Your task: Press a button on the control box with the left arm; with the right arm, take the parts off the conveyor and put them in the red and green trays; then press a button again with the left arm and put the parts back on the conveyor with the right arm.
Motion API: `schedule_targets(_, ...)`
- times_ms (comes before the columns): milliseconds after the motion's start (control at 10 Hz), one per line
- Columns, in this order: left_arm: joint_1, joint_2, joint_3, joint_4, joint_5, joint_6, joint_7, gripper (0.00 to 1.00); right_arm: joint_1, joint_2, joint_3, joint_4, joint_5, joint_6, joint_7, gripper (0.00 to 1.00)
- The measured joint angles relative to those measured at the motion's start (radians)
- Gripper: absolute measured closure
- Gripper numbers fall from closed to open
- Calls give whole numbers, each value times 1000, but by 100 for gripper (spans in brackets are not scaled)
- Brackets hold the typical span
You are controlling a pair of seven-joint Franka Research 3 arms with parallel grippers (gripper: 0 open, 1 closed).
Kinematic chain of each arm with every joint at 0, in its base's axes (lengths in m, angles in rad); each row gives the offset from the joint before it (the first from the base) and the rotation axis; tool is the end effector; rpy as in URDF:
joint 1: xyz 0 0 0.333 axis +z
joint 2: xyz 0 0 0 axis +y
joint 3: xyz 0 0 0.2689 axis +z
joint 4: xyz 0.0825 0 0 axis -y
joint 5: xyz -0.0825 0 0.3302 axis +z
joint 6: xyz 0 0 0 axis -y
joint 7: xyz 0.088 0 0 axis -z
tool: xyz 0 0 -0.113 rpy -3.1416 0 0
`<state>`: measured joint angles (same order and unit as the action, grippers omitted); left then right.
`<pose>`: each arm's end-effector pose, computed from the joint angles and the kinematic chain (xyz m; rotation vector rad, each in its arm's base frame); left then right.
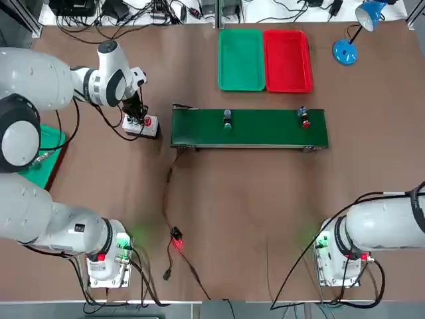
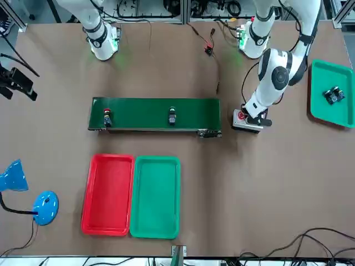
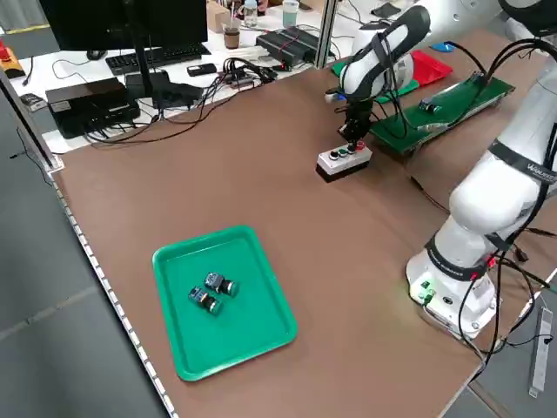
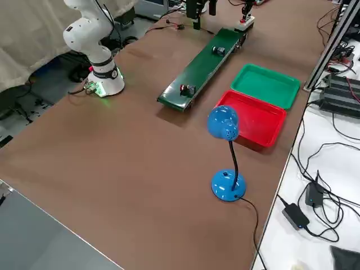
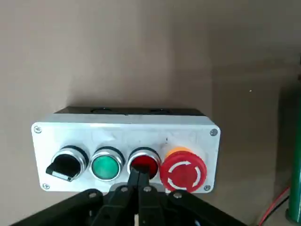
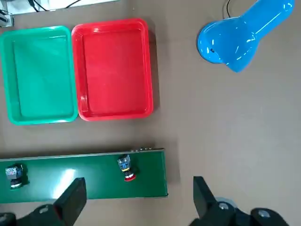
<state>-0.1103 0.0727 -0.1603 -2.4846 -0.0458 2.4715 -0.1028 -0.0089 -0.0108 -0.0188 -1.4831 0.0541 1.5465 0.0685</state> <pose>0.4149 -0.1160 0.2456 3.1097 -0.2036 -0.1415 0.4962 -0.0076 0.6113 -3.0805 0.1432 -0.1127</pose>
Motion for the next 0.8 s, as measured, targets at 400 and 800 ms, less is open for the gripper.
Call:
schedule_targets(400,0,-9,0,32,0,-37,0,97,0,0,0,0,0,0,0,0)
schedule_targets(800,7,-54,7,290,0,-304,0,72,2,1,2,-6,0,-1,-20,0)
